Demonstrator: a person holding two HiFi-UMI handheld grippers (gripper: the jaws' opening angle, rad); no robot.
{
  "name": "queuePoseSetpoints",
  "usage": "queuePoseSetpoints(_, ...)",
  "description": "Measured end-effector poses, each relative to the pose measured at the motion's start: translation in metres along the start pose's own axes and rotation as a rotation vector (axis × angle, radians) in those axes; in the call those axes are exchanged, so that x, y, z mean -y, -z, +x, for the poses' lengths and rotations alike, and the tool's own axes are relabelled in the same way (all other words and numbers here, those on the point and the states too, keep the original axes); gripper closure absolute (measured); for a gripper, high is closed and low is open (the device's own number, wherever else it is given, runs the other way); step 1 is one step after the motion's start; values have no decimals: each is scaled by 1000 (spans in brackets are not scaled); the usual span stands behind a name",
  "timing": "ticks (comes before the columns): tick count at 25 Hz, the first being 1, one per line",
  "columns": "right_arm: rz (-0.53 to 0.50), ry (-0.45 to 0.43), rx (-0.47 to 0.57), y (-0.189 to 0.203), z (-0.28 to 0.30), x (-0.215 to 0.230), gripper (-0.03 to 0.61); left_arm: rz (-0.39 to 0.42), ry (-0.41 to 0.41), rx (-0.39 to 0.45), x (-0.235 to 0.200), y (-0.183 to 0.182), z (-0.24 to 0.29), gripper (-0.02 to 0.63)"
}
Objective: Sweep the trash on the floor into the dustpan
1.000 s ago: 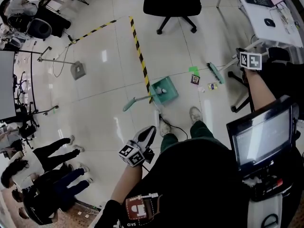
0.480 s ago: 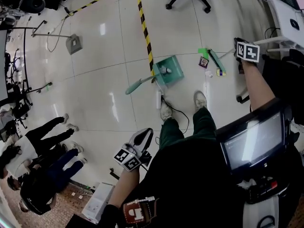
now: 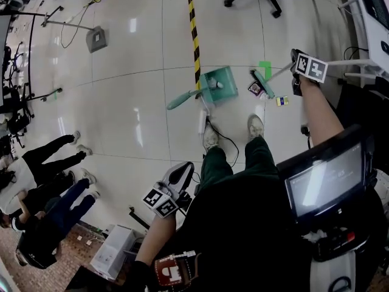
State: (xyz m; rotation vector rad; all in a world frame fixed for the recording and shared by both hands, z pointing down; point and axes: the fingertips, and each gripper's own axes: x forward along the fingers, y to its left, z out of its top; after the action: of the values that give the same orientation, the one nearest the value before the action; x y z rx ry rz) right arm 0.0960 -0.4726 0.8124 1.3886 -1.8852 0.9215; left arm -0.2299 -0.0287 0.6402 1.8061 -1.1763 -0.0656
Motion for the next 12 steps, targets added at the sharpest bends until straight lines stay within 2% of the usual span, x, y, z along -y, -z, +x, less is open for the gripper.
queuePoseSetpoints(7, 166, -57, 41, -5, -12, -23, 534, -7, -14, 28, 0, -1, -22, 618)
queuePoseSetpoints(12, 139, -68, 59, -10, -23, -23, 534, -3, -8, 37, 2, -2, -23, 618)
